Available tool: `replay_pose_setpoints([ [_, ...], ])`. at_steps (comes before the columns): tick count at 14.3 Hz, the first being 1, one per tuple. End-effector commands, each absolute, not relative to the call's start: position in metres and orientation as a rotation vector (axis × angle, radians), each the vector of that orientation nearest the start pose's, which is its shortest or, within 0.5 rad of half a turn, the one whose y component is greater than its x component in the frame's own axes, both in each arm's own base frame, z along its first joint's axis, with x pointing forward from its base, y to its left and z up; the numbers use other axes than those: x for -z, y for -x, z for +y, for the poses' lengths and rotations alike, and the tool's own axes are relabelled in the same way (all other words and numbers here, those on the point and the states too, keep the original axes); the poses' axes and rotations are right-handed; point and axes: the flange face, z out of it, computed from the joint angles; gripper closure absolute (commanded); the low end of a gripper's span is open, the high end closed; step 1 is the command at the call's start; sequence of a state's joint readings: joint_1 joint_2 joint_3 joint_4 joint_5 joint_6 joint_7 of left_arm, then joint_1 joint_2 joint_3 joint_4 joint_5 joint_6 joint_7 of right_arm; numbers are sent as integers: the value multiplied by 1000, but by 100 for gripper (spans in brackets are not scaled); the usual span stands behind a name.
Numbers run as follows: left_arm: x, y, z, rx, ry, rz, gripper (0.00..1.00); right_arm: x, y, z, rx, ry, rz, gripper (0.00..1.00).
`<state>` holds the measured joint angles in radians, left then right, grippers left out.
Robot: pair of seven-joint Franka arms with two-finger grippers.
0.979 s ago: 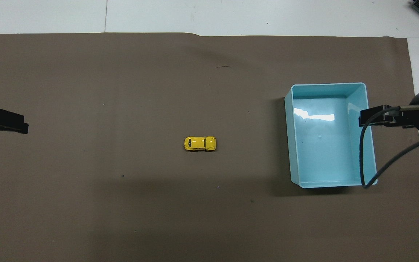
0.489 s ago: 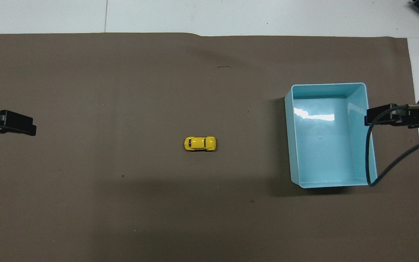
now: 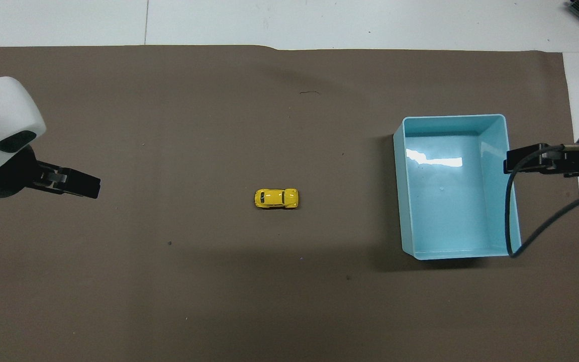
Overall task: Wind up and store yellow beetle car
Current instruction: 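Move the left gripper over the yellow car and lower onto it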
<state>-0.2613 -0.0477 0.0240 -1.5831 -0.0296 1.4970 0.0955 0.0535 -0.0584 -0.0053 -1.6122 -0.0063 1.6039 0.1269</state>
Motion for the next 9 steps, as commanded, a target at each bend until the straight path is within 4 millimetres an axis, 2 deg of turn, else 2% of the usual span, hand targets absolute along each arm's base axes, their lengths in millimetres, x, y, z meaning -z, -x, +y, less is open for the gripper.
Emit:
replay_pose_setpoints([
  [1, -639, -510, -138, -78, 3132, 759, 0, -644, -534, 26, 62, 3120, 122, 0],
  [3, -636, -512, -140, -78, 3096, 969, 0, -644, -534, 25, 62, 3120, 124, 0],
  [6, -625, -506, -171, -83, 2988, 1275, 0, -643, -533, 27, 47, 3110, 128, 0],
  [9, -615, -508, -187, -26, 2850, 1558, 0, -644, -532, 27, 44, 3091, 134, 0],
])
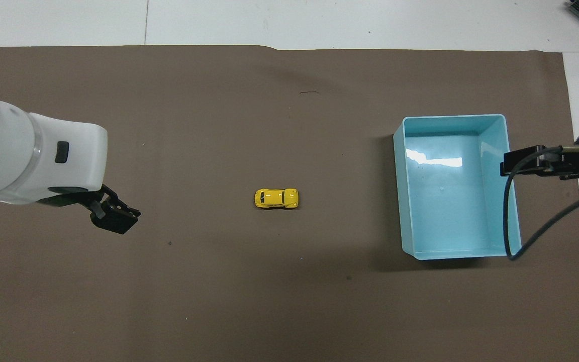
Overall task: Wind up and store yellow beetle car
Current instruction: 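Move the left gripper over the yellow car and lower onto it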
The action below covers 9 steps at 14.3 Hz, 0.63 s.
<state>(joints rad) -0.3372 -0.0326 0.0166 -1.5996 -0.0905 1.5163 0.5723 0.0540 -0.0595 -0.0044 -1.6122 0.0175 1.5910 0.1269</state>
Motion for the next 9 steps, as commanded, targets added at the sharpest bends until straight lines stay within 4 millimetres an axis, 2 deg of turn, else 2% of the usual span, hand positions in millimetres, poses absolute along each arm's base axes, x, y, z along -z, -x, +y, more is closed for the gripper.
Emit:
replay_pose_setpoints([
  [1, -609, -508, -195, -10, 2809, 1625, 0, -643, -531, 27, 30, 3092, 127, 0],
  [4, -589, -511, -215, 42, 2696, 1777, 0, -643, -530, 23, 25, 3092, 129, 0],
  [8, -560, -524, -224, 68, 2575, 1935, 0, -642, -529, 22, 9, 3093, 133, 0],
  [9, -549, -527, -232, 77, 2544, 1969, 0, -642, -529, 21, 9, 3093, 136, 0],
])
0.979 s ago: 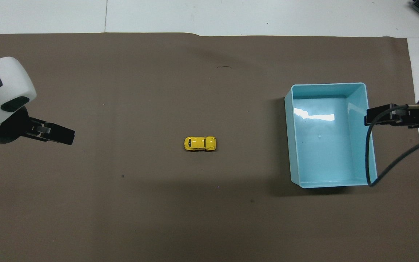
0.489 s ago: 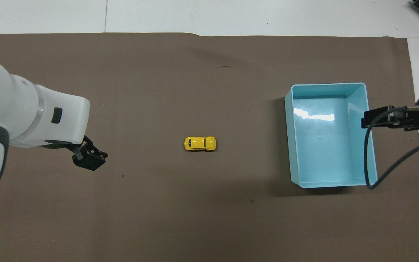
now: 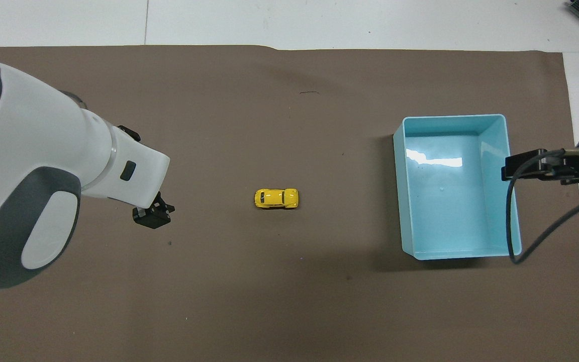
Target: Wind up and store yellow beetle car
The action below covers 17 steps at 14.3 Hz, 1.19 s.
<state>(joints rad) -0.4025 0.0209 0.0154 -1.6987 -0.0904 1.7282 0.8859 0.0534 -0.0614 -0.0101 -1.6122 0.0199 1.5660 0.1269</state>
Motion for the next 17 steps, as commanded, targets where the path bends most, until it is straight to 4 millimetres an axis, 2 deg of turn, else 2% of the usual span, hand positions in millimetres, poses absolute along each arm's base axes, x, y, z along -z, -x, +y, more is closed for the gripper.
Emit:
replay_pose_setpoints([
  [1, -533, -526, -252, 61, 2512, 2007, 0, -642, -529, 22, 7, 3093, 133, 0],
  [3, -505, -535, -268, 56, 2477, 2032, 0, -643, -528, 18, 9, 3092, 143, 0],
  [7, -449, -535, -322, 33, 2345, 2117, 0, -642, -528, 15, 2, 3092, 152, 0],
  [9, -431, -528, -336, 34, 2319, 2140, 0, -642, -529, 15, 2, 3092, 152, 0],
  [11, -408, -513, -359, 39, 2258, 2171, 0, -642, -529, 14, 2, 3092, 157, 0],
  [13, -397, -508, -365, 74, 2258, 2161, 0, -642, -529, 10, 2, 3091, 166, 0],
  [14, -388, -498, -377, 75, 2248, 2172, 0, -642, -529, 10, 2, 3091, 166, 0],
  [17, -365, -494, -395, 111, 2267, 2146, 0, -641, -528, 10, -2, 3092, 164, 0],
])
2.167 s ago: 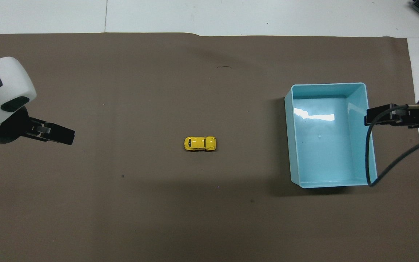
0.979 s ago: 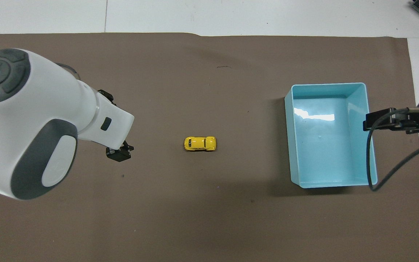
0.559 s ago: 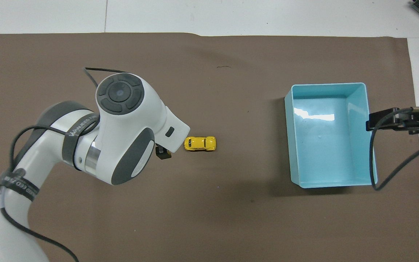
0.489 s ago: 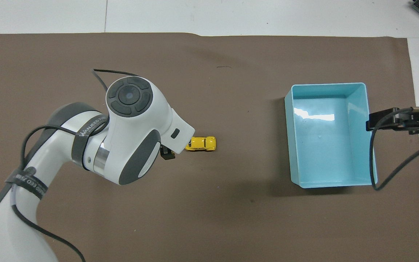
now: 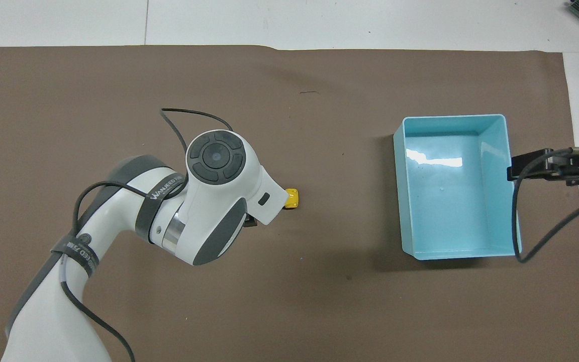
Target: Wind up and store yellow beetle car
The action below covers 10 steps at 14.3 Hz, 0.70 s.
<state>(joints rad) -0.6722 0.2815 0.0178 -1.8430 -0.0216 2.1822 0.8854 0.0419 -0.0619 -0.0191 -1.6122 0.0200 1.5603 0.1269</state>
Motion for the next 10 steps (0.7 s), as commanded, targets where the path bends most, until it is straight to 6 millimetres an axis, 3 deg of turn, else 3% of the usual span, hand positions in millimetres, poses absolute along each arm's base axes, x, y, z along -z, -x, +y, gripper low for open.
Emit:
replay_pose_setpoints([
  [1, -354, -492, -404, 132, 2271, 2133, 0, -642, -526, 10, -2, 3092, 157, 0],
  [4, -327, -489, -416, 137, 2243, 2094, 0, -640, -525, 10, -7, 3092, 148, 0],
  [7, -323, -488, -415, 120, 2243, 2093, 0, -641, -525, 11, -2, 3092, 145, 0],
  [9, -319, -489, -412, 124, 2241, 2095, 56, -641, -525, 10, -2, 3092, 148, 0],
  [10, -315, -485, -411, 118, 2238, 2099, 74, -641, -525, 10, -2, 3092, 148, 0],
])
